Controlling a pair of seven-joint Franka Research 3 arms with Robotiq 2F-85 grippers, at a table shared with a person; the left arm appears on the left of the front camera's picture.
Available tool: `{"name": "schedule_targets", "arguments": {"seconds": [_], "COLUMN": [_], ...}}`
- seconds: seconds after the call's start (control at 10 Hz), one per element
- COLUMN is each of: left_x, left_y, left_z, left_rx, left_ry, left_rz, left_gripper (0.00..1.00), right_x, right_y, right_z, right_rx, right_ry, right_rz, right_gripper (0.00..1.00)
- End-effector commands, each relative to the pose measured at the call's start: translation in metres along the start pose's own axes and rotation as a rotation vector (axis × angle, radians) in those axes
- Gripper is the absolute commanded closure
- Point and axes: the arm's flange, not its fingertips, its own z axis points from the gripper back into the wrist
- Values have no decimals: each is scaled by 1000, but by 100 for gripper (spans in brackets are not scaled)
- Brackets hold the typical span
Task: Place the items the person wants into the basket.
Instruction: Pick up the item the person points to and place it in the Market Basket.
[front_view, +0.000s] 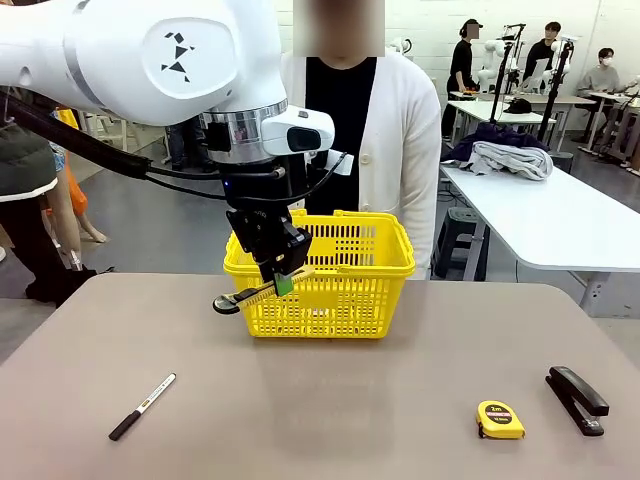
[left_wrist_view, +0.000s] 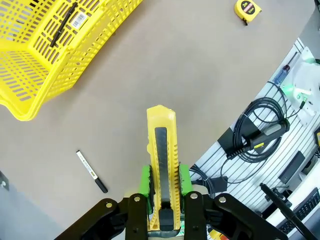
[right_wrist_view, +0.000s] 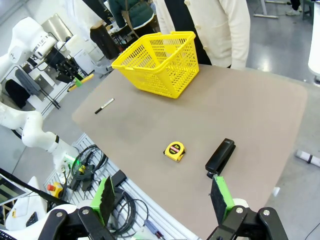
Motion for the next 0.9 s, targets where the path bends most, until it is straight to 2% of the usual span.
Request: {"name": "schedule_targets", "arguments": {"seconds": [0.0,0.2,0.3,0.4,0.5,0.7,0.8], "left_x": [-1,-1,0,15,33,69,90], "left_y": [-1,-1,0,23,43,77,96], "left_z": [0,0,0,11,21,24,21], "left_rx": [-2,-2,0,49,48,57,26], "left_ry": [-3,-3,0,-13,-43,40,64], "left_rz": [1,1,0,-197,-295,-508,-539], "left_gripper": [100,100,74,74,74,74,74], "right_x": [1,1,1,1,1,1,1], "right_y": [-1,-1,-1,-1,-1,-1,-1], "right_z": [0,0,0,0,0,0,0], "right_rx": [11,11,11,11,11,11,11], "right_ry": [-19,-19,-19,-19,-19,-19,-19], "right_rz": [11,11,11,11,11,11,11], "right_gripper": [0,0,0,0,0,0,0]}}
